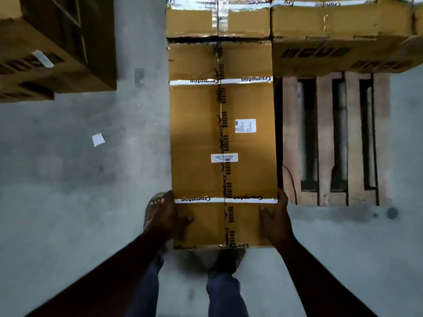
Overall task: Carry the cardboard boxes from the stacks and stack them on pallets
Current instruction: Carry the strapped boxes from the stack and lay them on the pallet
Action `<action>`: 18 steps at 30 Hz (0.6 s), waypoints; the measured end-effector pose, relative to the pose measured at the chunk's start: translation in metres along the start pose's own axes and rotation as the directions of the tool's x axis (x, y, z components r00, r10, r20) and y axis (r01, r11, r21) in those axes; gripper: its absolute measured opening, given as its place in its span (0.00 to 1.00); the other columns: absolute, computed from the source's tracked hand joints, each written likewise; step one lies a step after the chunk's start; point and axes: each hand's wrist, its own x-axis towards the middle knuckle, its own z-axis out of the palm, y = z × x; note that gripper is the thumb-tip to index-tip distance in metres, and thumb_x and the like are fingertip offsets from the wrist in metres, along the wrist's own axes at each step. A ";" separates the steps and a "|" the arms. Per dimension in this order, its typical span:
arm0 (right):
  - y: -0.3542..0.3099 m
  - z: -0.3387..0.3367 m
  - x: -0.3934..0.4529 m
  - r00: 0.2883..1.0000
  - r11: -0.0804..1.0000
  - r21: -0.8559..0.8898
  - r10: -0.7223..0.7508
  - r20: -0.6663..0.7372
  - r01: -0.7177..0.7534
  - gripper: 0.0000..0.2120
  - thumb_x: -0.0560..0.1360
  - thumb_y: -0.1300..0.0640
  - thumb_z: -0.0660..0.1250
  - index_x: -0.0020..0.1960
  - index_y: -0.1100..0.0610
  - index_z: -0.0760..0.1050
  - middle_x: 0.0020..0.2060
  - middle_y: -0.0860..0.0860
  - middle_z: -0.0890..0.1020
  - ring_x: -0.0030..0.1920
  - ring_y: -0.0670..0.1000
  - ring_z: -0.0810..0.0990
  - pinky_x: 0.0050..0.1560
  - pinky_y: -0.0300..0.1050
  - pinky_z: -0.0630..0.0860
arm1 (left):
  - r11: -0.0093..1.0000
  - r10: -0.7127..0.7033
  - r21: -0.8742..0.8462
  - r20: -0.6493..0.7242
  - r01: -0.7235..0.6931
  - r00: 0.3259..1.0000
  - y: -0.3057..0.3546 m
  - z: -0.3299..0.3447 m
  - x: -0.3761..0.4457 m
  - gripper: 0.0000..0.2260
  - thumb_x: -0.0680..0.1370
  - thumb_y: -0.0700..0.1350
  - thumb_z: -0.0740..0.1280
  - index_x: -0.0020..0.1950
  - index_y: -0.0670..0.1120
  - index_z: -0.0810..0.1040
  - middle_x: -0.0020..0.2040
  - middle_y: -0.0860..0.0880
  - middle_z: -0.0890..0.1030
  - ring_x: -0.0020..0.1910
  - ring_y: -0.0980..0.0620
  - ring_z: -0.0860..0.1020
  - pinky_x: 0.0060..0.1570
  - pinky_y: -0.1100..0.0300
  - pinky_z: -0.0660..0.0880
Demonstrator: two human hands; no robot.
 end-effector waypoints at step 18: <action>-0.004 0.015 0.007 0.999 1.000 -0.005 0.026 -0.033 -0.026 0.28 0.84 0.56 0.64 0.80 0.51 0.55 0.73 0.54 0.72 0.69 0.60 0.75 0.64 0.53 0.72 | 0.999 -0.021 -0.029 -0.061 0.020 0.998 0.017 -0.016 -0.008 0.46 0.65 0.71 0.75 0.77 0.64 0.55 0.67 0.55 0.79 0.61 0.44 0.81 0.59 0.40 0.80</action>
